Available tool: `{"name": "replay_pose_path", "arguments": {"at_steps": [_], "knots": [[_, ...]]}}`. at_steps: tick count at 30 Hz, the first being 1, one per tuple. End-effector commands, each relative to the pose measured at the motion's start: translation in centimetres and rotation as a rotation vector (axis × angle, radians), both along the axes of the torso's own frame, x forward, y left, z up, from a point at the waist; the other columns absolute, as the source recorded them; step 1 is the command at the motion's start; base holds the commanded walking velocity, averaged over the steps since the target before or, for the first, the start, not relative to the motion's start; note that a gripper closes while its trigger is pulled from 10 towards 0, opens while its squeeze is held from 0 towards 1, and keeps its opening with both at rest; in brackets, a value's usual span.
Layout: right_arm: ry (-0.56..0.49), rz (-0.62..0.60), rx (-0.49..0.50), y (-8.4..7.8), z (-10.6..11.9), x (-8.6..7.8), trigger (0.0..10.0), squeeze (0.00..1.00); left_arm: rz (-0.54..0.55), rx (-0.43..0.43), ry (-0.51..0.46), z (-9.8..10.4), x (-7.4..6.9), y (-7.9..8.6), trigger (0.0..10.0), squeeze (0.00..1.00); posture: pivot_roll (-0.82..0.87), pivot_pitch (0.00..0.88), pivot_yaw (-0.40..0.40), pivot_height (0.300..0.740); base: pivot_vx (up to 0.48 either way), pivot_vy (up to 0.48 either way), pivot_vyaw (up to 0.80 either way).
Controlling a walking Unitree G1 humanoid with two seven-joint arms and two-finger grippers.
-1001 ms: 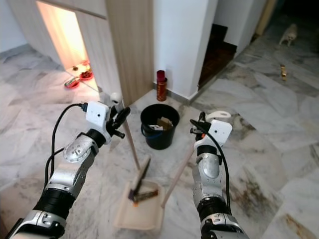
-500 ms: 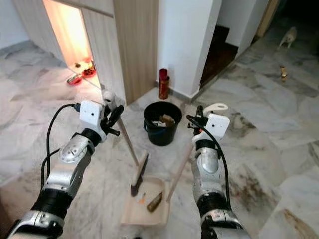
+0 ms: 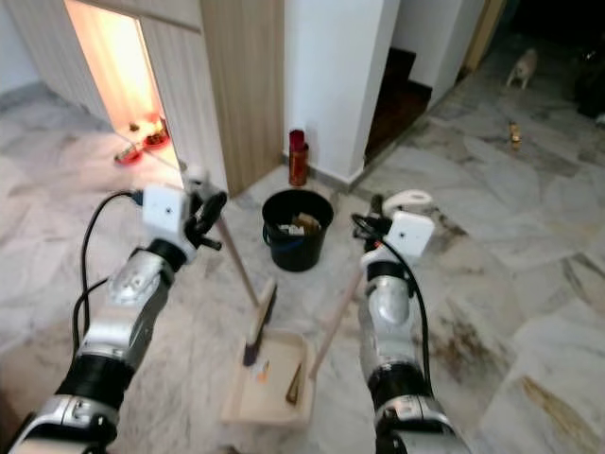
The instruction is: Sweep floor
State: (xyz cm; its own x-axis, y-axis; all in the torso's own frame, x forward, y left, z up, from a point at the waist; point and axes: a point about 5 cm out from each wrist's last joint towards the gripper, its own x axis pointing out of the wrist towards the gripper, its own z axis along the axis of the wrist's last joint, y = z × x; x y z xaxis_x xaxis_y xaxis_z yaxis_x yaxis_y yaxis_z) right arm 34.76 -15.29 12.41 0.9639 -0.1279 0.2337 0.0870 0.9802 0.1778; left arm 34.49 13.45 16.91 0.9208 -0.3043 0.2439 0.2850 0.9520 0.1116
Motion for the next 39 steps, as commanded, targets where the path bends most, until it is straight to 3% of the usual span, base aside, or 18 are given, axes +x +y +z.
{"name": "replay_pose_path", "arguments": {"at_steps": [1,13,30,37,38,39], "knots": [[-0.112,-0.018,0.011,-0.3,2.7,0.5,10.0,0.00,0.007,0.002,-0.032,0.5,0.0,-0.1,10.0,0.00,0.14,0.000,-0.013,0.740,0.000,0.000,0.00],[-0.199,0.014,-0.054,0.8,4.8,0.6,10.0,0.00,0.062,-0.008,-0.056,0.7,0.2,0.5,10.0,0.00,0.13,0.000,-0.015,0.740,0.000,0.000,0.00],[-0.370,-0.009,-0.025,1.3,9.4,0.6,10.0,0.00,0.219,-0.030,-0.169,2.2,0.3,2.3,10.0,0.00,0.12,0.000,-0.017,0.740,0.000,0.000,0.00],[-0.363,-0.010,-0.029,1.2,9.4,0.6,10.0,0.00,0.288,-0.043,-0.234,3.5,0.3,3.5,10.0,0.00,0.12,0.000,-0.019,0.740,0.000,0.000,0.00],[-0.337,-0.016,-0.034,0.9,8.7,0.5,10.0,0.00,0.330,-0.053,-0.261,4.5,0.4,4.6,10.0,0.00,0.13,0.000,-0.019,0.740,0.000,0.000,0.00],[-0.337,-0.016,-0.034,0.9,8.7,0.5,10.0,0.00,0.330,-0.053,-0.261,4.5,0.4,4.6,10.0,0.00,0.13,0.000,-0.019,0.740,0.000,0.000,0.00]]}}
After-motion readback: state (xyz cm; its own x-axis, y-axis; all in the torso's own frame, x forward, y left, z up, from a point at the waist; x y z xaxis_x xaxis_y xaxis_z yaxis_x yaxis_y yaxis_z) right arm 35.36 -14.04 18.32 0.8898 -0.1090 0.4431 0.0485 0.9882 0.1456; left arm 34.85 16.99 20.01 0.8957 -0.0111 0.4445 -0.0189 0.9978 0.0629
